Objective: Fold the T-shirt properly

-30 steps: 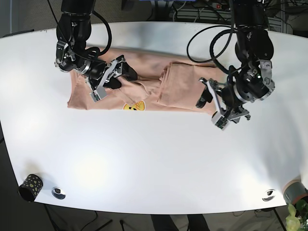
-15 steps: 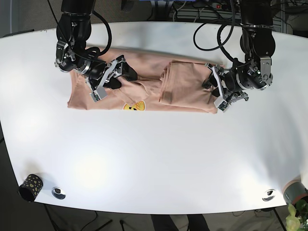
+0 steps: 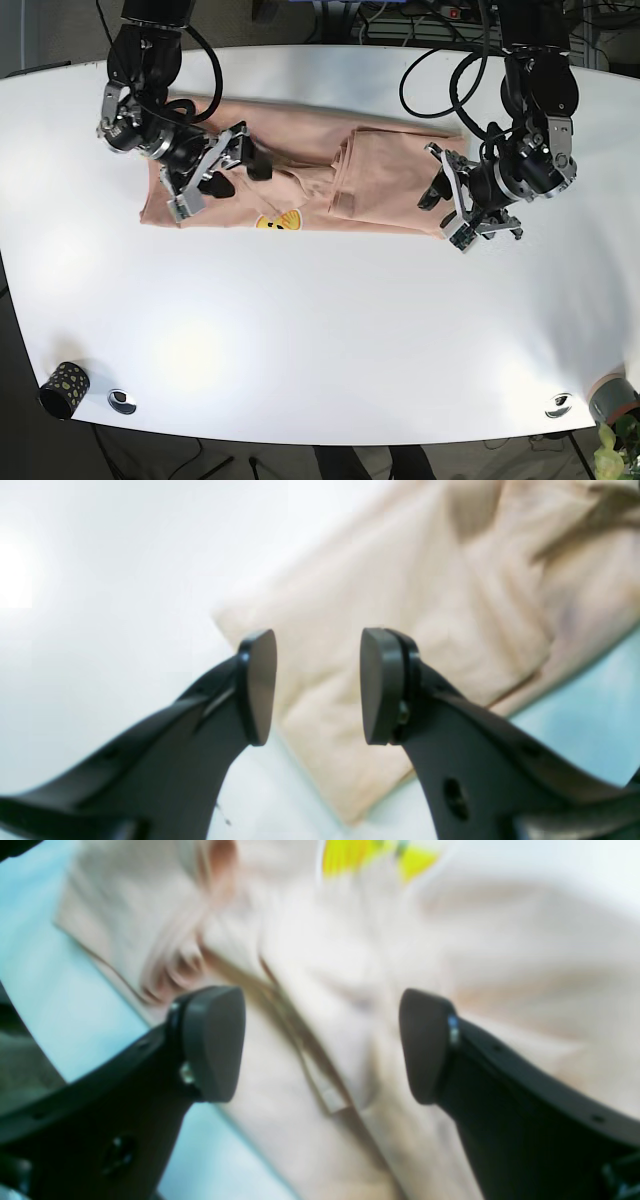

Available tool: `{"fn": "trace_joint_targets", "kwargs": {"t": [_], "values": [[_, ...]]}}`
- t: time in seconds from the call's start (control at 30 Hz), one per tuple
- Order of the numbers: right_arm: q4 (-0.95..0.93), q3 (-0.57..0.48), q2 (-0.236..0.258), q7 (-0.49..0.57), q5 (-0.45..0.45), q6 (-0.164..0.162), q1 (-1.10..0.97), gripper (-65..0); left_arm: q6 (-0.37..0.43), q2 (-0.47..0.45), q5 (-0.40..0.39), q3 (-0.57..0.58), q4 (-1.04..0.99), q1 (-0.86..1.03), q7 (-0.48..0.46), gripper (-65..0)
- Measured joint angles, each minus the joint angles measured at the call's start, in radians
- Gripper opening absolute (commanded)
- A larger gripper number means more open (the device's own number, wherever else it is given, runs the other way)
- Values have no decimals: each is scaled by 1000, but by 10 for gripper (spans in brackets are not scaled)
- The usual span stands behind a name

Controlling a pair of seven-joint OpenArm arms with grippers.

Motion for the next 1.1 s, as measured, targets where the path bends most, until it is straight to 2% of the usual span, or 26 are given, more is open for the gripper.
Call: {"fn": "trace_joint_targets", "kwargs": {"t": [0.07, 0.2, 0.3, 0.43, 0.57, 0.67, 0.9, 1.03, 1.1], "values": [[5, 69, 1, -9, 72, 0, 11, -182, 0, -1, -6, -1, 5, 2, 1, -407], [-25, 170, 26, -25, 146, -6, 18, -182, 0, 0, 0, -2, -16, 5, 3, -407], [-72, 231, 70, -37, 178, -8, 19, -182, 0, 0, 2, -2, -56, 7, 3, -411], [-180, 341, 138, -44, 270, -7, 21, -182, 0, 0, 4, -4, -104, 18, -53, -411], [-291, 401, 195, -42, 291, -11, 19, -185, 0, 0, 0, -4, -137, 28, -86, -413], [-358, 417, 214, -41, 291, -11, 16, -187, 0, 0, 5, -4, -157, 35, -82, -413], [-391, 417, 202, -43, 293, -8, -11, -189, 0, 0, 4, -4, -165, 34, -83, -413], [-386, 416, 158, -33, 303, -6, -30, -189, 0, 1, 4, -6, -166, 34, -83, -413], [-383, 381, 148, -24, 315, -4, -32, -190, 0, 5, 1, -21, -166, 35, -83, -413]]}}
